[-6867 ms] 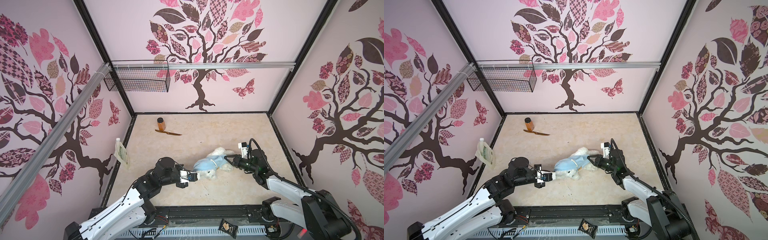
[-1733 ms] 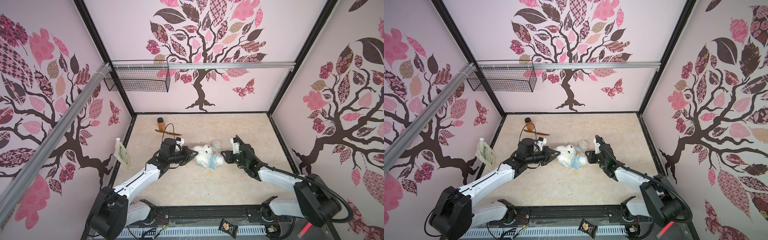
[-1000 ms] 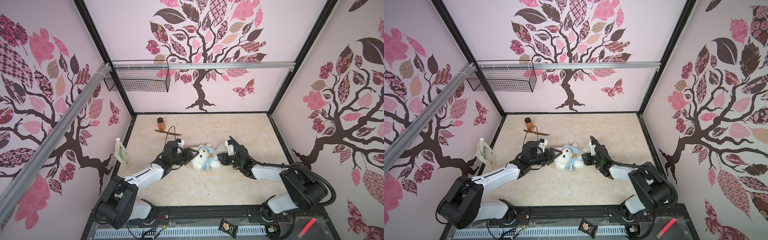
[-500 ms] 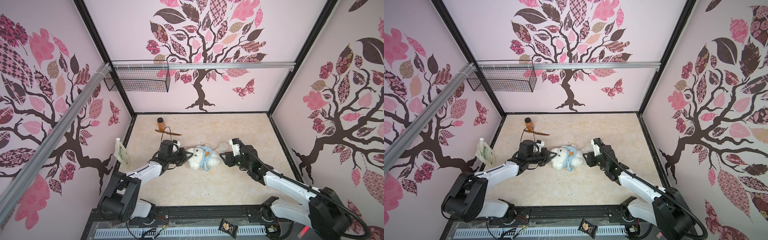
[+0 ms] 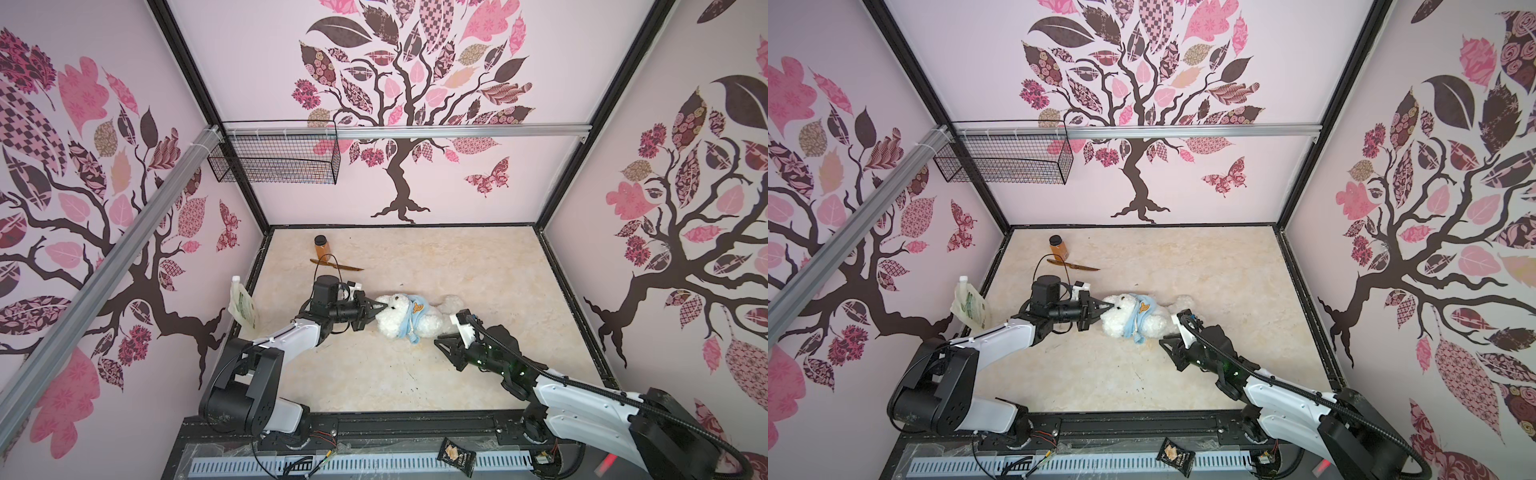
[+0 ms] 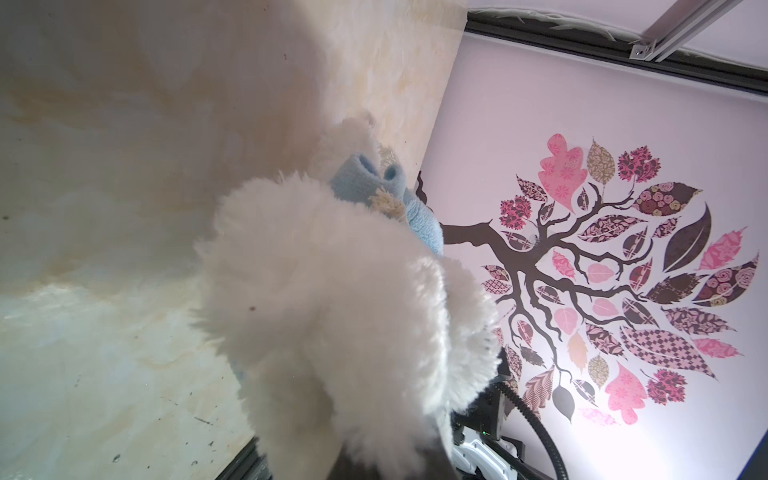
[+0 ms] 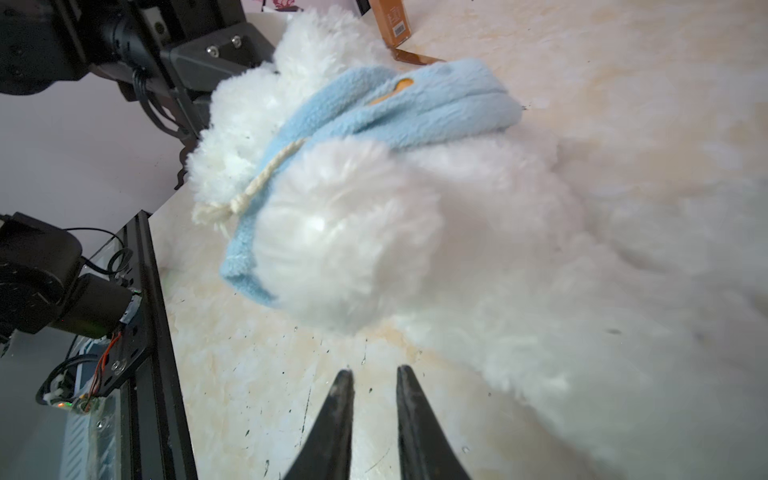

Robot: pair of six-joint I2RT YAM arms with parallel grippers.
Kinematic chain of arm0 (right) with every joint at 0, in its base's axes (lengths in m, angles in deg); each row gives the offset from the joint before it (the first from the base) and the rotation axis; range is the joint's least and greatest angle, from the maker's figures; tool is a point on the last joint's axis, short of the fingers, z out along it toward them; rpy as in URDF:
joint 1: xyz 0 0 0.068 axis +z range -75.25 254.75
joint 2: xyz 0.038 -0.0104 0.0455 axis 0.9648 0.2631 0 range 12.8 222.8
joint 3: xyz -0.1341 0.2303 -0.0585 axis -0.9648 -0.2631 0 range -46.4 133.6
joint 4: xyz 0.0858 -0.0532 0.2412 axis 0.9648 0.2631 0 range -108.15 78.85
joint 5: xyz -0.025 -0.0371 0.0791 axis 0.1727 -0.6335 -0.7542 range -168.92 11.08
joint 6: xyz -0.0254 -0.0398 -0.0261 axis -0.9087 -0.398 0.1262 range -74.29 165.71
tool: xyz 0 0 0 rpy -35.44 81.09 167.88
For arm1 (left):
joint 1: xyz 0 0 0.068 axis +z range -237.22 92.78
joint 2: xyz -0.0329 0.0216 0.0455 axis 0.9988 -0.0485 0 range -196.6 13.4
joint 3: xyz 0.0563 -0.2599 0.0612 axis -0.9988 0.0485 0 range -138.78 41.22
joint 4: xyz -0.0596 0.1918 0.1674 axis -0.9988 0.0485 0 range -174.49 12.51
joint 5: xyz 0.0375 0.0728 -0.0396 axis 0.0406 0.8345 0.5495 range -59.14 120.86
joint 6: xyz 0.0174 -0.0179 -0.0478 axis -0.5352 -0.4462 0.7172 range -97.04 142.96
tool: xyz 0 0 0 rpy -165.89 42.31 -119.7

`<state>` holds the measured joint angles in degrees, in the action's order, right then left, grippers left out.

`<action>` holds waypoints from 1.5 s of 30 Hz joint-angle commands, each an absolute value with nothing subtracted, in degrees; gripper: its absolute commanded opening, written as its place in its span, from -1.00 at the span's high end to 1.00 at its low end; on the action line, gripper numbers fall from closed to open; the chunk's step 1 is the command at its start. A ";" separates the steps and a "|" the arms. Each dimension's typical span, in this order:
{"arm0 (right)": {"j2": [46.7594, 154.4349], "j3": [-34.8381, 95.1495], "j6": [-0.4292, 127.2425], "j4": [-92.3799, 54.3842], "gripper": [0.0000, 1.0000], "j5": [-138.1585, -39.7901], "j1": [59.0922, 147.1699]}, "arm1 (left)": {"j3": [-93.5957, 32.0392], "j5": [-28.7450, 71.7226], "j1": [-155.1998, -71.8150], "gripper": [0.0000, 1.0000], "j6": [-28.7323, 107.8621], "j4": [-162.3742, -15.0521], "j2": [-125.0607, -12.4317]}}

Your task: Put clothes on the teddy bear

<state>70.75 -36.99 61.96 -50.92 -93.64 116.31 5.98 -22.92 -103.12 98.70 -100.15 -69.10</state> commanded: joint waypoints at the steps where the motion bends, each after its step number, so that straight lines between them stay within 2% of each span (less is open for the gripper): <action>1: 73.56 -37.47 60.41 -62.33 0.54 -91.69 117.58 | 3.13 -25.82 -103.04 1.00 102.76 -103.83 -68.60; 18: 88.41 -32.40 57.90 -77.86 0.57 -89.57 119.75 | 2.30 -23.99 -107.01 1.00 107.93 -107.65 -69.02; 24: 89.48 -31.80 58.09 -79.13 0.50 -87.19 119.84 | 2.37 -23.89 -107.95 1.00 108.04 -108.40 -69.92; 40: 88.10 -29.75 58.55 -76.27 0.50 -72.59 119.84 | 3.38 -23.10 -109.70 1.00 107.52 -108.93 -70.14; 45: 88.49 -28.78 57.99 -75.91 0.76 -74.99 119.86 | 3.40 -23.01 -109.81 1.00 106.83 -108.49 -70.28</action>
